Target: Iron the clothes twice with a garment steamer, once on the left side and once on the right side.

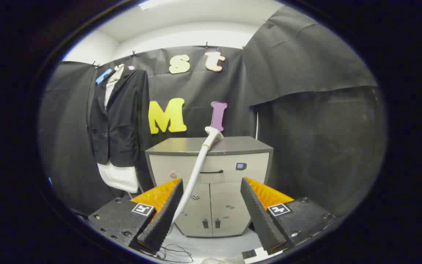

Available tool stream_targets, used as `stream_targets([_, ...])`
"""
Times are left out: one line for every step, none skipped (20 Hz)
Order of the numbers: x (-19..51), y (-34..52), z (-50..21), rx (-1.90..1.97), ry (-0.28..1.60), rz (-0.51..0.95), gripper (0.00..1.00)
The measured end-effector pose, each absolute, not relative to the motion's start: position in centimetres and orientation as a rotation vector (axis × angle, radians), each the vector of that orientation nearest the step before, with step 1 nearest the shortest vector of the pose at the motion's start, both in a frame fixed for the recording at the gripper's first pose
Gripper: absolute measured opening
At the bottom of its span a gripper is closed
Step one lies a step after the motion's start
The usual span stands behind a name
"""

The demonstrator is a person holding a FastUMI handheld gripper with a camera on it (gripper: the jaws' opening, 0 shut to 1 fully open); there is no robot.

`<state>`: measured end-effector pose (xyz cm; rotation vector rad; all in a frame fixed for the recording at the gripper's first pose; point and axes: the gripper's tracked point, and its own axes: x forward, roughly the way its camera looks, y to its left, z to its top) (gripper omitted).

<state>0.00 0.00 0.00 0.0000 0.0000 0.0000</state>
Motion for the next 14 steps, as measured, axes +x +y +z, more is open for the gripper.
stream_targets([-0.1, 0.2, 0.1, 0.000, -0.001, -0.004, 0.98])
stream_targets([-0.3, 0.3, 0.1, -0.001, -0.005, -0.008, 0.98])
stream_targets([-0.4, 0.5, 0.3, -0.004, -0.008, -0.009, 0.98])
stream_targets([-0.4, 0.7, 0.4, -0.007, -0.008, -0.011, 0.98])
stream_targets([-0.5, 0.9, 0.6, -0.009, -0.010, -0.014, 0.98])
stream_targets([-0.5, 1.0, 0.7, -0.012, -0.014, -0.015, 0.98])
stream_targets([-0.5, 1.1, 0.8, -0.016, -0.015, -0.018, 0.98])
stream_targets([-0.6, 1.3, 0.7, -0.016, -0.015, -0.017, 0.98])
stream_targets([-0.6, 1.6, 0.8, -0.012, -0.014, -0.015, 0.98])
stream_targets([-0.6, 1.7, 0.7, -0.008, -0.012, -0.012, 0.98])
stream_targets([-0.5, 1.8, 0.8, -0.007, -0.011, -0.011, 0.98])
stream_targets([-0.5, 1.8, 0.6, -0.010, -0.008, -0.012, 0.98])
stream_targets([-0.4, 1.9, 0.6, -0.015, -0.005, -0.014, 0.98])
stream_targets([-0.5, 2.1, 0.6, -0.017, -0.003, -0.014, 0.98])
